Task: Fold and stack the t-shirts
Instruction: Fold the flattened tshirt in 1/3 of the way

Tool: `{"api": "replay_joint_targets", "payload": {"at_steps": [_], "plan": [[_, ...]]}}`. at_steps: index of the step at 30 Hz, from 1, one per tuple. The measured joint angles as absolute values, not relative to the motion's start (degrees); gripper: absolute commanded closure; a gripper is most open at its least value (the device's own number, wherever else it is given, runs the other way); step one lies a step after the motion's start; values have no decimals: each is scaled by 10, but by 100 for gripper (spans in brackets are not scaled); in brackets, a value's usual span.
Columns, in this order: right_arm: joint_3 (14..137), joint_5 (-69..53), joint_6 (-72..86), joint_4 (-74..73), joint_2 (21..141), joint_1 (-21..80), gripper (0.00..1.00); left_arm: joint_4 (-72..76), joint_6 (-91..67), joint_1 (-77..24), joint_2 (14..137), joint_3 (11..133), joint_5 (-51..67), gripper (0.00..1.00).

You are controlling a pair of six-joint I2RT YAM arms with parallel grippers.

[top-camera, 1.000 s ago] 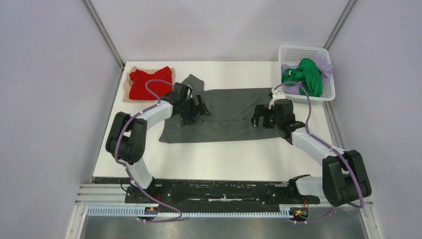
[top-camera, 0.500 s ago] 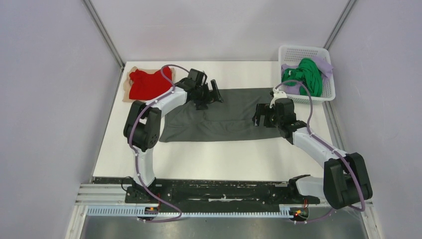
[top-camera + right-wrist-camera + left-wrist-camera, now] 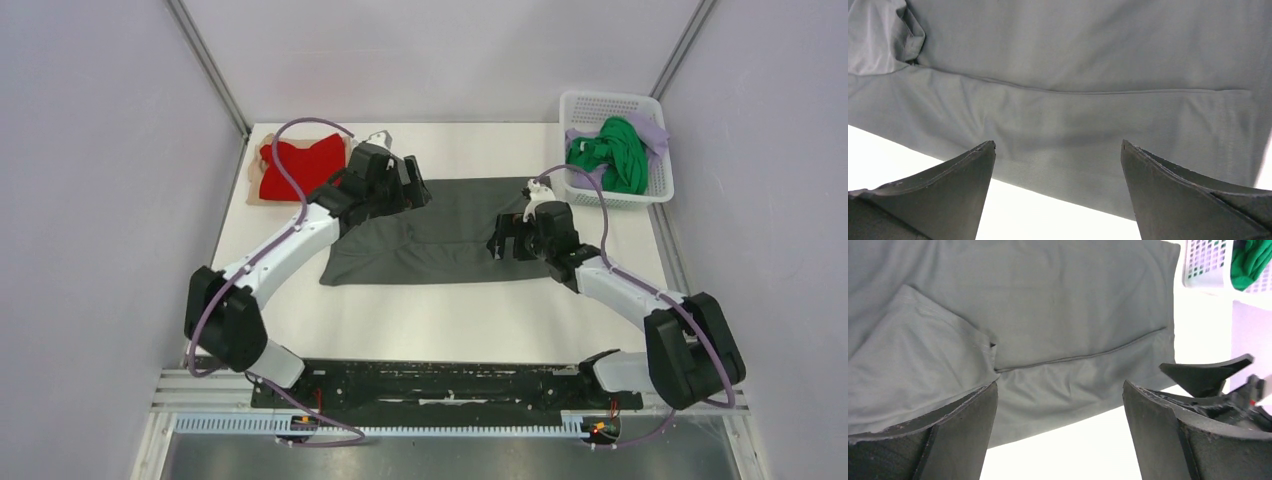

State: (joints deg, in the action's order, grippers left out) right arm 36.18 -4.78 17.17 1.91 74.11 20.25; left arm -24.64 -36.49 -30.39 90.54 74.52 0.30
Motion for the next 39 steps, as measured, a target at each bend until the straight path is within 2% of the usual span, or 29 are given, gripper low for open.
{"api": "replay_joint_targets", "payload": {"at_steps": [6, 11, 16, 26, 31, 39], "plan": [[362, -44, 197, 37, 800, 216, 2, -215, -364, -297, 833, 644, -57, 0], [358, -16, 211, 43, 842, 216, 2, -209, -368, -273, 881, 565, -75, 0], [332, 6, 219, 69, 832, 216, 2, -207, -375, -256, 925, 535, -81, 0], [249, 6, 221, 67, 736, 216, 2, -136, -405, -256, 882, 454, -79, 0], [203, 5, 221, 29, 657, 219, 2, -123, -444, -276, 793, 372, -58, 0], [158, 3, 227, -45, 542, 230, 2, -201, -535, -351, 625, 270, -42, 0]]}}
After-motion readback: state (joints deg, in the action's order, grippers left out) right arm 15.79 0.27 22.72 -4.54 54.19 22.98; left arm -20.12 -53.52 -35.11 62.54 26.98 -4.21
